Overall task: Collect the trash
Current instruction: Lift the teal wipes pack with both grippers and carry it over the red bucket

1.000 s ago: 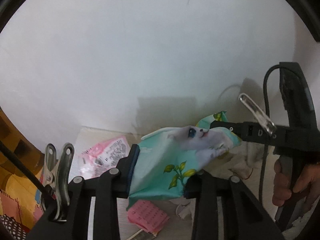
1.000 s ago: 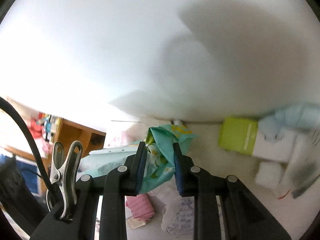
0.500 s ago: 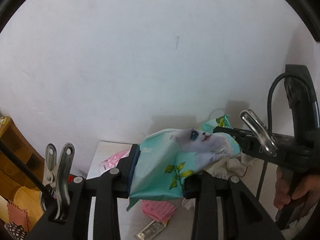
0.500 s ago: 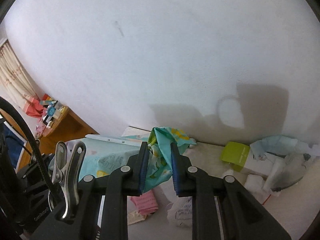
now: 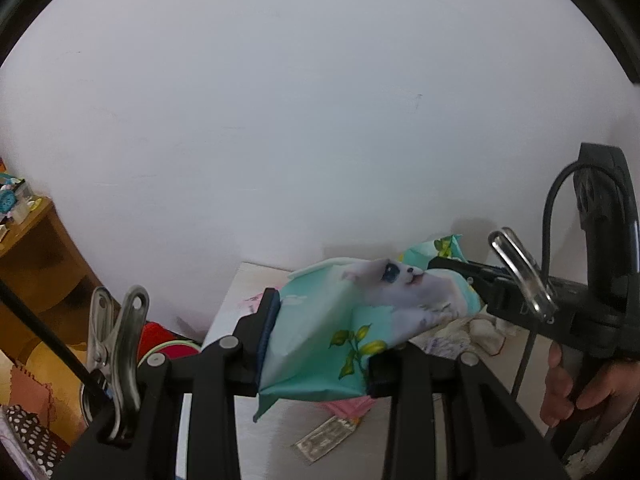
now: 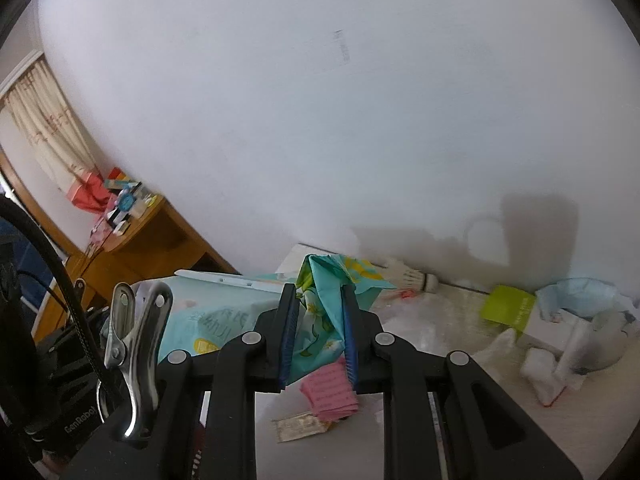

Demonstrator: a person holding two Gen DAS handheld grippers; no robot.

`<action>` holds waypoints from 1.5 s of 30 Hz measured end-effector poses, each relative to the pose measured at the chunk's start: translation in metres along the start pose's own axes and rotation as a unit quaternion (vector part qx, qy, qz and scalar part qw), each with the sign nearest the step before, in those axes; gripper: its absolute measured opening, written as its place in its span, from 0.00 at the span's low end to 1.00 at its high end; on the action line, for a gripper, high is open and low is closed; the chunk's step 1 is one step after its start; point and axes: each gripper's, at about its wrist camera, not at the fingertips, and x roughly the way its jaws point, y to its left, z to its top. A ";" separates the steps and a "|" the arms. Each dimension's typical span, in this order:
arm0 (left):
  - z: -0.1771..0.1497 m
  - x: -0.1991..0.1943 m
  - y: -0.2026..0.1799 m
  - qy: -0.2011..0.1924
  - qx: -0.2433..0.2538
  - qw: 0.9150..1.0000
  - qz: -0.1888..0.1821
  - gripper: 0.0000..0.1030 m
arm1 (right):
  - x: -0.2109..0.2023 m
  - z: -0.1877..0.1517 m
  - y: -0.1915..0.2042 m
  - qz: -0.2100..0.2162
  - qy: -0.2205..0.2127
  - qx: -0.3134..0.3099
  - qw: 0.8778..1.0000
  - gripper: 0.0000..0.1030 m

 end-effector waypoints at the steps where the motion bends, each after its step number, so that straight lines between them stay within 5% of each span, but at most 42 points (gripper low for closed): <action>1: -0.001 -0.002 0.004 -0.001 0.000 1.000 0.006 0.34 | 0.001 -0.001 0.003 0.003 0.001 -0.001 1.000 0.20; 16: -0.003 -0.011 0.060 0.025 -0.032 0.998 0.046 0.34 | 0.039 0.000 0.068 0.045 0.031 -0.025 0.998 0.20; 39: -0.024 -0.007 0.175 0.060 -0.088 0.994 0.016 0.34 | 0.120 0.006 0.175 0.010 0.065 -0.057 0.996 0.20; 45: -0.043 0.024 0.229 0.097 -0.140 0.985 -0.019 0.35 | 0.159 -0.007 0.197 -0.014 0.093 -0.055 0.994 0.20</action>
